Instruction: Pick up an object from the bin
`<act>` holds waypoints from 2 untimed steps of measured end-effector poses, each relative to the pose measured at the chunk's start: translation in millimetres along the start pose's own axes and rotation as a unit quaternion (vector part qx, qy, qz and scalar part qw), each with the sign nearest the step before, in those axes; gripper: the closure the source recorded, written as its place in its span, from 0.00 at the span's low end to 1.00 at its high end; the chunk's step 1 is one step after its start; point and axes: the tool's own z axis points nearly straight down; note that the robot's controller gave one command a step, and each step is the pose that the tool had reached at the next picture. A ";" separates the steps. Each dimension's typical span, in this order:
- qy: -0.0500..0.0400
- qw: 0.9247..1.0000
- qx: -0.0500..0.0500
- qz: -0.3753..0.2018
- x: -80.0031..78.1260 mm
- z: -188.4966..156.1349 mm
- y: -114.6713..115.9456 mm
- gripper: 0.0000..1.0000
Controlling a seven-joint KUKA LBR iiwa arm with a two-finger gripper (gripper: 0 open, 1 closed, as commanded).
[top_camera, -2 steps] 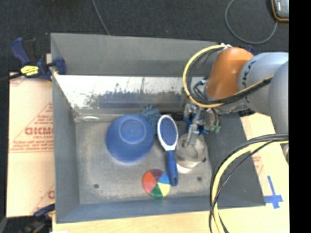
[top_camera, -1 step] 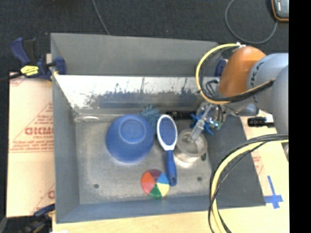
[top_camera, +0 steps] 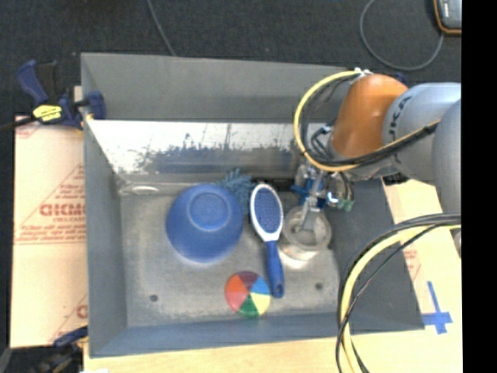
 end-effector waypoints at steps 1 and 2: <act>0.001 0.988 -0.008 0.156 -8.6 -0.3 -24.2 1.00; 0.001 0.988 -0.008 0.156 -8.6 -0.4 -24.2 1.00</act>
Offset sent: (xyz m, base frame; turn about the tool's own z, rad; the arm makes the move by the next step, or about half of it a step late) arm 0.0000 0.0000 0.0000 0.0000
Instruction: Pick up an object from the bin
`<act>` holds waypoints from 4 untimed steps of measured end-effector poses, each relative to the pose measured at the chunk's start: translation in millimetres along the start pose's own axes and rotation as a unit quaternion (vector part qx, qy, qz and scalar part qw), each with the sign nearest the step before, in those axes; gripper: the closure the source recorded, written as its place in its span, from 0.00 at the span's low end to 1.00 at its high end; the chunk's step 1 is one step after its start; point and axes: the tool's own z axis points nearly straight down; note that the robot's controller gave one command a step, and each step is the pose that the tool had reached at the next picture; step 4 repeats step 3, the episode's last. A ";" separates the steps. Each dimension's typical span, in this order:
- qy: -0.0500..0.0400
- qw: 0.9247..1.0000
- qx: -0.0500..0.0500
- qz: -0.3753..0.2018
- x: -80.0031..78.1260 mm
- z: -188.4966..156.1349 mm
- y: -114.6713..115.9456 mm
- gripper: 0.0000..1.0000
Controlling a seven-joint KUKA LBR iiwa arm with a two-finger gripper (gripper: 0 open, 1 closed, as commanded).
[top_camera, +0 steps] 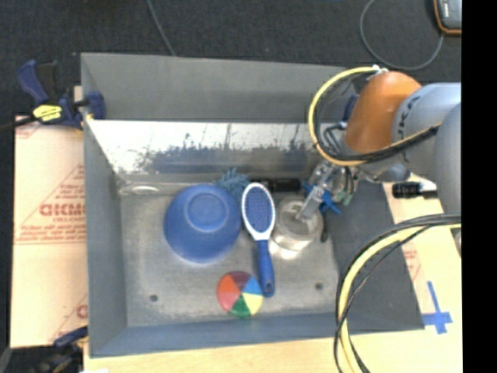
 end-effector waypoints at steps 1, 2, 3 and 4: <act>0.000 1.000 0.000 -0.001 0.3 -1.5 0.7 1.00; 0.005 1.000 0.001 -0.002 2.4 -37.5 0.6 1.00; 0.000 1.000 0.001 -0.002 -1.4 -78.8 -0.3 1.00; 0.000 1.000 0.001 -0.002 -1.4 -78.8 -0.3 1.00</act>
Offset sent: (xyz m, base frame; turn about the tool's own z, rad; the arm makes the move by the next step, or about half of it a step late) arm 0.0002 0.0004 0.0783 -0.0017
